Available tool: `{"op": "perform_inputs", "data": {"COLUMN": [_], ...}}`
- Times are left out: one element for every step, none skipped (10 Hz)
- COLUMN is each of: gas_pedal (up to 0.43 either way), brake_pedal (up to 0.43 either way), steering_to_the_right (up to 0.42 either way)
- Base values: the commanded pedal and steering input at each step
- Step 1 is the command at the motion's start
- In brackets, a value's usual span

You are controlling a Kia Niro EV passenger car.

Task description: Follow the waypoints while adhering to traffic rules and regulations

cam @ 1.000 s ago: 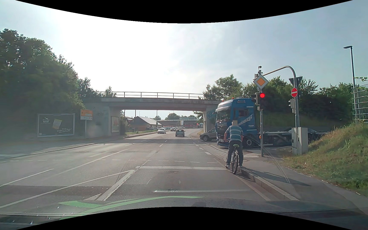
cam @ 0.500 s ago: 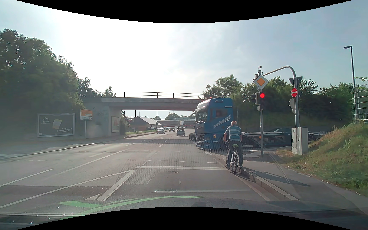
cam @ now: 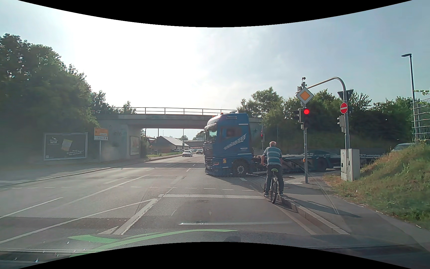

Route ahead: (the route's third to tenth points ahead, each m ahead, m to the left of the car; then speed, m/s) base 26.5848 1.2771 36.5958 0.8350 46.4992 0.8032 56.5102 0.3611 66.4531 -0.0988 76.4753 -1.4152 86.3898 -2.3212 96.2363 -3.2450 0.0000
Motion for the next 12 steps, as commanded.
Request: {"op": "perform_inputs", "data": {"gas_pedal": [0.0, 0.0, 0.0, 0.0, 0.0, 0.0, 0.0, 0.0, 0.0, 0.0, 0.0, 0.0], "brake_pedal": [0.28, 0.28, 0.28, 0.28, 0.28, 0.28, 0.28, 0.28, 0.28, 0.28, 0.28, 0.28], "steering_to_the_right": [0.002, 0.002, 0.002, 0.002, 0.002, 0.001, 0.002, 0.002, 0.002, 0.002, 0.002, 0.002]}}
